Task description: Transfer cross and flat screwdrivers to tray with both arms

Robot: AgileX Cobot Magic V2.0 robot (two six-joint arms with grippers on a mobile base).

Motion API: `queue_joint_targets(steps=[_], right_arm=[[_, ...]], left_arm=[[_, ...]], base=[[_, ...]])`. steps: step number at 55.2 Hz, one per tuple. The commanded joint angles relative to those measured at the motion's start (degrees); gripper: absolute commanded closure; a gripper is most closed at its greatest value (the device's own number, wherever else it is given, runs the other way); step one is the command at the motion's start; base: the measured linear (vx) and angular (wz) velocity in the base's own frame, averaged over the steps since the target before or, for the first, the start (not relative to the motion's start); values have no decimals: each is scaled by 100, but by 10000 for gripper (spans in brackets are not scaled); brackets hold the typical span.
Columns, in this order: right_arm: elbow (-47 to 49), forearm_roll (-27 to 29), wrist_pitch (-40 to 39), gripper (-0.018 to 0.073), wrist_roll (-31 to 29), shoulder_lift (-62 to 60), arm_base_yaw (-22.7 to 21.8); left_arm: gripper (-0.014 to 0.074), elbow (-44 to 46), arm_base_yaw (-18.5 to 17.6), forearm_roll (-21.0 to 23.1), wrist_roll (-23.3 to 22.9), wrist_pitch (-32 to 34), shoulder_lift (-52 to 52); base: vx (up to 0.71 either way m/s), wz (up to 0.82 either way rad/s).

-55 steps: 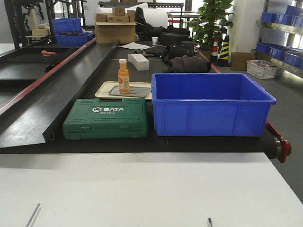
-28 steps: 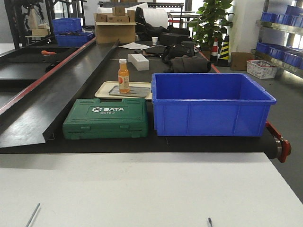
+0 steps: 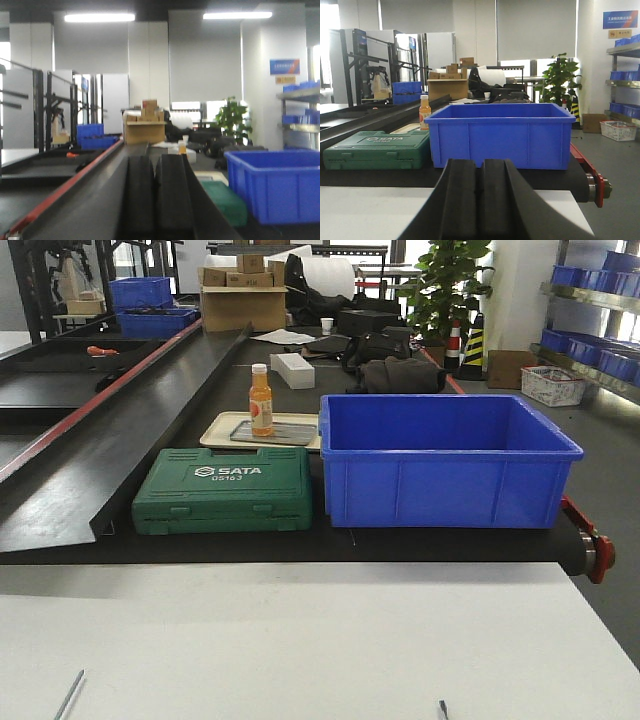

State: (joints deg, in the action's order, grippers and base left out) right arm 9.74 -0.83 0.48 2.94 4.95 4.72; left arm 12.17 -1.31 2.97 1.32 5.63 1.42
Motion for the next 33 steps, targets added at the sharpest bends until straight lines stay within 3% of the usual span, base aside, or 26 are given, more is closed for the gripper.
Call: queue_joint_targets(steps=[1, 9, 17, 33], right_arm=[[868, -16, -48, 564, -51, 585, -30], [1673, -42, 50, 558, -51, 1561, -30], [1828, -42, 48, 508, -51, 2419, -30], [1828, -42, 4, 217, -34, 3675, -30]], left_arm=[[587, 798, 13, 32, -71, 446, 523], [563, 1414, 13, 32, -71, 301, 1458], [506, 1483, 13, 32, -71, 211, 2265], [219, 1483, 13, 32, -71, -715, 3270]], base=[[0, 0], [0, 0], [0, 0], [0, 0]])
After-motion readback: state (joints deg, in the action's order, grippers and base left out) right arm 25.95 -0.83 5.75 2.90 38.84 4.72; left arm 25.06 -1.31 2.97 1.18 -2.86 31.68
